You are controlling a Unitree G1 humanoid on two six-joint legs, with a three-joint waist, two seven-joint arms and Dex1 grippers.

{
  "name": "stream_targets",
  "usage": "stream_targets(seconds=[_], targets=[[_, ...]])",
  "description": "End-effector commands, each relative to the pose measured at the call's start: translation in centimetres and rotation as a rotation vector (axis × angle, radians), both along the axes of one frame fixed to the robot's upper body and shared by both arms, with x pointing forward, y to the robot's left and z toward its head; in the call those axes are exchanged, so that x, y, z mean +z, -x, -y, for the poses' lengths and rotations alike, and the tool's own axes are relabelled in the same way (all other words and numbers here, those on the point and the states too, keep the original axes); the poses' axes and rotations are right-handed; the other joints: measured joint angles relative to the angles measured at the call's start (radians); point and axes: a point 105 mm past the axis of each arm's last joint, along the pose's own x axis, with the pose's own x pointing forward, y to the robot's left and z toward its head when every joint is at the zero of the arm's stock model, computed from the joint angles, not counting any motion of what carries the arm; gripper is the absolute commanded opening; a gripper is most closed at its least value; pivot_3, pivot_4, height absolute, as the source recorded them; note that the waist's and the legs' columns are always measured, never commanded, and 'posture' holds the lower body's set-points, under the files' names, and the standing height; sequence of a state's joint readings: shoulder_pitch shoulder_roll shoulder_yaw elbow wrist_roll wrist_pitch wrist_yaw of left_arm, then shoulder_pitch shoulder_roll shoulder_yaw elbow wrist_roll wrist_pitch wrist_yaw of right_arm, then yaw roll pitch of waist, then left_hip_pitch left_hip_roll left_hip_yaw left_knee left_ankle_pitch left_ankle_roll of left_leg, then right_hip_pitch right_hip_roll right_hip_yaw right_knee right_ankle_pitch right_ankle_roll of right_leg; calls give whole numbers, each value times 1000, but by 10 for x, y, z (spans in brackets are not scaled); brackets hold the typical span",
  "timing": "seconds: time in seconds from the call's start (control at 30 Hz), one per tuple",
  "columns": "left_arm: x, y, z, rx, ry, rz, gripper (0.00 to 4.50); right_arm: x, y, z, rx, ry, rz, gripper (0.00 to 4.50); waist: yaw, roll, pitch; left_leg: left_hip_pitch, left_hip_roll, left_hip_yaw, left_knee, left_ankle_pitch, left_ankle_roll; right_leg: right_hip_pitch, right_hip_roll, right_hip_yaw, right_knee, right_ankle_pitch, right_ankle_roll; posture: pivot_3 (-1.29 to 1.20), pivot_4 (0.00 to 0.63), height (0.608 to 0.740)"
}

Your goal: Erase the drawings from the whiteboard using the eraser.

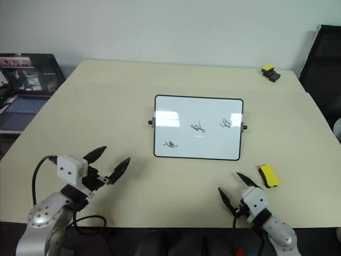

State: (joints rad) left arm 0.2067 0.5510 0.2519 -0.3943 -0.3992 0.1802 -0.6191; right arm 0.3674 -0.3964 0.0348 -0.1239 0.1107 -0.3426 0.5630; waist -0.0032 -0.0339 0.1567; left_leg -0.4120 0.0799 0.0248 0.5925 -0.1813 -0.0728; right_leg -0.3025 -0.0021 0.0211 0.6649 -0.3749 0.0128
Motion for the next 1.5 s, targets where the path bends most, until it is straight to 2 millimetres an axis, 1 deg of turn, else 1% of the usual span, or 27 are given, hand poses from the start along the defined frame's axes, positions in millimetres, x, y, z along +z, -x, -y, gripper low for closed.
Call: stream_targets(seconds=[0.03,0.13,0.17,0.27,0.33,0.43,0.5,0.57,0.63,0.7,0.77,0.83,0.93,0.97,1.07,1.17,1.33,1.5], targets=[[17,8,19,-179,-15,-14,4500,18,-4,9,-4,-17,47,4457,2,2,1,0,0,0,0,0,0,0,0,0,0,0,0,0,150,740],[25,7,23,-247,24,-66,4500,8,-6,17,-37,-8,-29,4457,0,4,2,1,0,0,0,0,0,0,0,0,1,0,0,0,150,740],[26,8,27,-293,5,-86,4500,6,-6,20,-48,3,-34,4457,0,4,2,1,0,0,0,0,0,0,0,0,2,0,0,0,150,740],[34,12,35,-394,-29,-116,4500,11,-6,26,-72,-7,-17,4457,1,4,3,2,0,1,0,0,0,0,0,1,2,0,0,0,150,740],[41,13,40,-451,-47,-119,4500,18,-9,30,-105,-33,17,4457,2,4,3,1,0,1,0,0,0,0,0,1,1,0,0,0,150,740],[52,15,48,-561,-88,-110,4500,39,-4,31,-142,-62,64,4457,2,7,4,1,0,1,0,0,0,0,0,1,1,0,0,0,150,740],[56,14,53,-616,-141,-95,4500,49,-2,27,-127,-68,21,4457,1,9,5,1,0,1,0,0,0,-1,1,1,2,0,0,0,150,740],[62,12,57,-662,-166,-78,4500,62,-3,24,-126,-58,22,4457,0,9,5,1,0,1,0,0,0,-1,1,2,2,0,0,0,150,740],[71,8,62,-696,-144,-49,4500,78,-5,24,-145,-86,37,4457,-1,9,5,1,0,2,0,0,0,-1,1,3,3,0,0,0,150,740],[77,6,66,-727,-129,-33,4500,89,-6,27,-182,-162,3,4457,-1,9,5,1,0,3,0,0,0,-2,2,3,4,0,0,0,150,740],[74,7,68,-764,-150,-42,4500,94,-5,28,-196,-160,-42,4457,-1,8,5,-1,-1,4,1,0,0,-6,3,5,8,-1,1,0,150,740],[68,9,70,-804,-192,-60,4500,97,-11,40,-280,-123,-94,4457,-1,8,5,-3,-1,7,1,0,0,-12,5,10,12,-2,2,0,150,740],[67,6,74,-834,-206,-52,4500,98,-21,59,-434,-109,-195,4457,-4,7,5,-3,-1,9,2,0,0,-16,6,16,16,-2,2,0,150,740],[67,5,76,-838,-205,-48,4500,100,-23,59,-448,-114,-211,4457,-4,7,5,-3,-1,9,2,0,0,-16,6,16,16,-2,2,0,150,740],[67,4,79,-856,-209,-43,4500,109,-25,52,-423,-153,-266,4457,-5,7,5,-3,0,9,2,0,0,-16,7,16,16,-2,3,0,150,740],[64,3,80,-867,-219,-47,4500,111,-25,47,-402,-181,-340,4457,-7,7,5,-3,0,10,2,0,0,-17,8,19,16,-3,4,0,150,740],[57,3,82,-877,-229,-53,4500,102,-24,58,-431,-94,-434,4457,-7,6,6,-5,0,11,2,0,1,-18,8,21,14,-2,3,0,150,740],[55,4,85,-880,-227,-51,4500,92,-28,69,-469,-43,-476,4457,-9,6,6,-5,0,12,2,0,1,-19,9,21,15,-3,4,0,150,740]])
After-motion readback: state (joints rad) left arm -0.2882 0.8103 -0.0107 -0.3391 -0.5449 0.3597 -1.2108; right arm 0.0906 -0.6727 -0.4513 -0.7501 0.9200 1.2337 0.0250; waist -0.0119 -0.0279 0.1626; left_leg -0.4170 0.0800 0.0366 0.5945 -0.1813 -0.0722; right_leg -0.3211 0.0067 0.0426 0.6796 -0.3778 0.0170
